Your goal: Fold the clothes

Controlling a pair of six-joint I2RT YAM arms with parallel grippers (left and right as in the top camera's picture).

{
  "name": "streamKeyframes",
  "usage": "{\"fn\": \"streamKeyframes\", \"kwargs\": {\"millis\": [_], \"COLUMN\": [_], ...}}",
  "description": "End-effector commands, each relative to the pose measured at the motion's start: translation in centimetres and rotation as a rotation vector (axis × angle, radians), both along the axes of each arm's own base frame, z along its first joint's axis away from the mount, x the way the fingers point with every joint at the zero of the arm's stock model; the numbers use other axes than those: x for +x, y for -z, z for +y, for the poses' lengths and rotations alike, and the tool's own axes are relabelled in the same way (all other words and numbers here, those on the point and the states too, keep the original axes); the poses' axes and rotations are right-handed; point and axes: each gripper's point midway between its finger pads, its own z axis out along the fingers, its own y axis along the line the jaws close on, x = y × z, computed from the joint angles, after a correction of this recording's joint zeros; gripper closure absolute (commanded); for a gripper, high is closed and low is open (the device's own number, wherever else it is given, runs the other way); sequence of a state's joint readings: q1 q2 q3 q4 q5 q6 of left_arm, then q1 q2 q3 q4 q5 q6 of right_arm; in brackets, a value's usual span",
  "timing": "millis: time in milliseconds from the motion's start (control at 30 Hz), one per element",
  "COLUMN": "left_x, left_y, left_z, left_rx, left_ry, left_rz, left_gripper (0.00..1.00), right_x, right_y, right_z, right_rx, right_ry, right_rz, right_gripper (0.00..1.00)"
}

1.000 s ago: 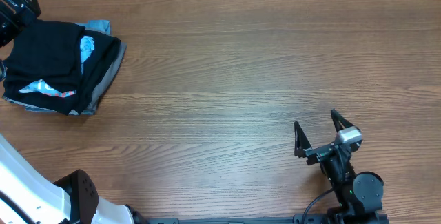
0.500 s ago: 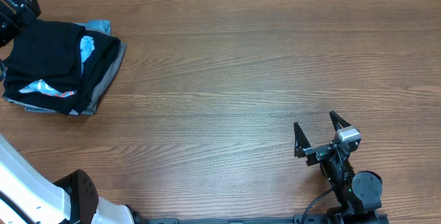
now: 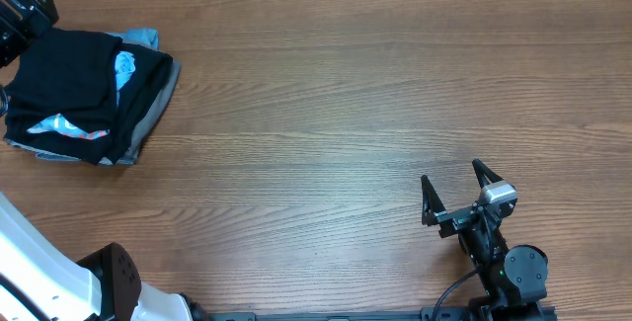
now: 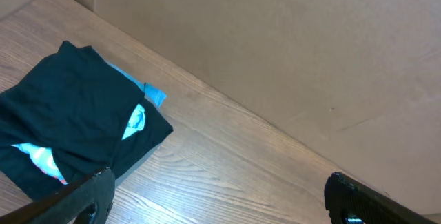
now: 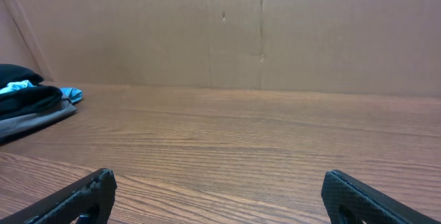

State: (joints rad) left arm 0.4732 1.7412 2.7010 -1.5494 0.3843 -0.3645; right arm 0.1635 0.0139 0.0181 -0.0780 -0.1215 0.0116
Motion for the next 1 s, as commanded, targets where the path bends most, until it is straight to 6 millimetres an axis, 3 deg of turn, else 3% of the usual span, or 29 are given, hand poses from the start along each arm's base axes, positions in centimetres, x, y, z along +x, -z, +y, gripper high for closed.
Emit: {"fn": "streamKeyframes", "kwargs": {"millis": [0,133,367,467,567,733,967], "left_x": [-0.6,-1.9,-5.7,-7.3,-8.8,-10.7,-10.4], "left_y": [-0.7,-2.2,-5.3,-4.6,-2.4,3.2,10.9], "left_z": [-0.4,-2.5,-10.1,-11.2,-11.6,-12.0,-12.0], "left_rx": [0.009,0.029,0.06,0.05,0.023,-0.021,-0.074], "left_ry": [0.0,0.042,0.238,0.266,0.271,0.27,0.232], "left_rz": [-0.02,-0.064,-0.168,-0.147,-0.07,0.053,0.038], "left_gripper": [0.0,0.0,0.0,0.0,0.0,0.0,0.0], "right_x": [0.1,0.1,0.1,0.1,0.1,0.1,0.1], "right_y": [0.1,0.1,0.1,0.1,0.1,0.1,0.1], "right_z": [-0.3,-0.3,-0.3,-0.3,-0.3,-0.3,-0.3], "right_rx": [0.001,0.001,0.001,0.001,0.001,0.001,0.001], "right_ry": [0.019,0.019,0.019,0.019,0.019,0.018,0.019], "right_rz": [-0.006,-0.005,-0.005,-0.005,-0.005,-0.005,-0.006], "right_gripper": [0.0,0.0,0.0,0.0,0.0,0.0,0.0]}}
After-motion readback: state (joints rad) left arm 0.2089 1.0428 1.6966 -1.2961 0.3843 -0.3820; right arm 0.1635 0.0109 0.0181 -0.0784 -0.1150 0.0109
